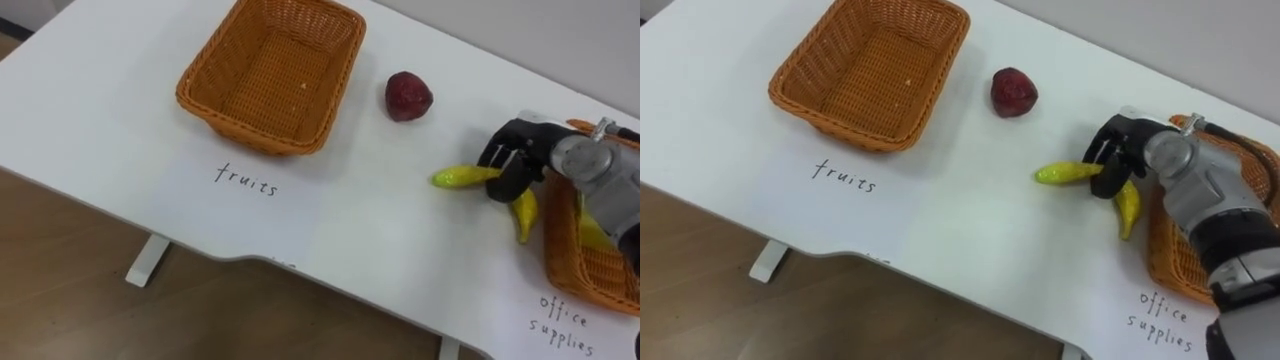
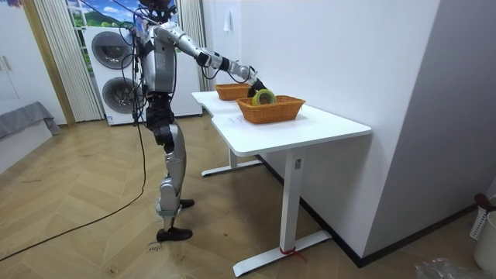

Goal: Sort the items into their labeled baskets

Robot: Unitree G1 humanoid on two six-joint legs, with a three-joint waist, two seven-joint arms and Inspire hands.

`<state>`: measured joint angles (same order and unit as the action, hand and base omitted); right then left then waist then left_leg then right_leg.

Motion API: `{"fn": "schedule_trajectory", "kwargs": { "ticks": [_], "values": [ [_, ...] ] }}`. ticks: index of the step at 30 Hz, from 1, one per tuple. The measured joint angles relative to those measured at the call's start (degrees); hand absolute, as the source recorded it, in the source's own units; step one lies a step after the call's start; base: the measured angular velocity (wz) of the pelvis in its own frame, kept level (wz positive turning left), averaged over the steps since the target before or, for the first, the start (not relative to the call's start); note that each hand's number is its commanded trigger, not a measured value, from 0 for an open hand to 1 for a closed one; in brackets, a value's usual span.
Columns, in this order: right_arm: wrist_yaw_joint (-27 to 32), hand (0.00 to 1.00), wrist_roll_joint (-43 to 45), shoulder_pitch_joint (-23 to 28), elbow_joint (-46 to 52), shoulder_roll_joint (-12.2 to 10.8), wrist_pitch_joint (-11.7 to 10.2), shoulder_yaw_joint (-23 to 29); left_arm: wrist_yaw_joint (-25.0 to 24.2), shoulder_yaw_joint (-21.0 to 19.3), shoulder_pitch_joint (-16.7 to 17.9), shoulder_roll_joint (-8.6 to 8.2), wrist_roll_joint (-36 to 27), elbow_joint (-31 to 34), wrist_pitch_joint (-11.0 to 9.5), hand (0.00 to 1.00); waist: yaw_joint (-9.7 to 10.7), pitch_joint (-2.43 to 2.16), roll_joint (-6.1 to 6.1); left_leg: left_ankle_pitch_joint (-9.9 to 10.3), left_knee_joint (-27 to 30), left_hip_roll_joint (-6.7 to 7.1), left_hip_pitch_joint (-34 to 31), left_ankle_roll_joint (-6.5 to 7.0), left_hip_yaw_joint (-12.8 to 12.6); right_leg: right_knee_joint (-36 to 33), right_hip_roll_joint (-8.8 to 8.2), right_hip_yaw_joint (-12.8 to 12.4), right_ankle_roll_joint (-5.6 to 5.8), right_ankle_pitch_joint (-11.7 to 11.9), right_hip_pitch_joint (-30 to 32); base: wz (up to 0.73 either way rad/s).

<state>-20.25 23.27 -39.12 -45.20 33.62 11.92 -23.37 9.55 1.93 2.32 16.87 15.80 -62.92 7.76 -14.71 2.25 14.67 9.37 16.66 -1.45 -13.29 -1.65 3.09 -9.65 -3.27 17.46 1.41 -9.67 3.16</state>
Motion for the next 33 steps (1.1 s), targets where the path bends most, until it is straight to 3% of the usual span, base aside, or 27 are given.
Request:
{"fn": "schedule_trajectory", "kwargs": {
  "ticks": [17,22,33],
  "values": [
    [-0.59,1.0,-0.14,1.7,9.83,-0.01,-2.02,-0.05,1.48,0.01,-0.28,-0.09,-0.3,0.0,-1.99,0.0,0.29,-0.19,0.22,-0.04,0.08,-0.04,0.28,-0.03,-0.02,-0.04,-0.01,-0.03,-0.15,0.1,-0.16,0.0],
    [-0.74,1.0,-0.68,2.47,18.32,0.0,-2.2,0.42,1.03,-1.17,-0.1,-0.09,0.05,-0.17,-1.99,0.0,0.68,-0.83,0.64,-0.05,0.07,-0.04,0.34,-0.04,-0.01,-0.04,-0.01,-0.16,-0.15,0.1,-0.26,0.0],
    [-0.32,1.0,-2.45,2.7,28.95,0.0,-1.81,5.77,1.25,-3.88,3.73,-0.41,0.03,0.29,-1.51,0.0,2.76,-1.21,0.59,-0.07,-0.18,0.04,2.69,-0.06,0.22,-0.03,-0.01,0.12,-0.15,0.1,-2.76,0.03]
  ]
}}
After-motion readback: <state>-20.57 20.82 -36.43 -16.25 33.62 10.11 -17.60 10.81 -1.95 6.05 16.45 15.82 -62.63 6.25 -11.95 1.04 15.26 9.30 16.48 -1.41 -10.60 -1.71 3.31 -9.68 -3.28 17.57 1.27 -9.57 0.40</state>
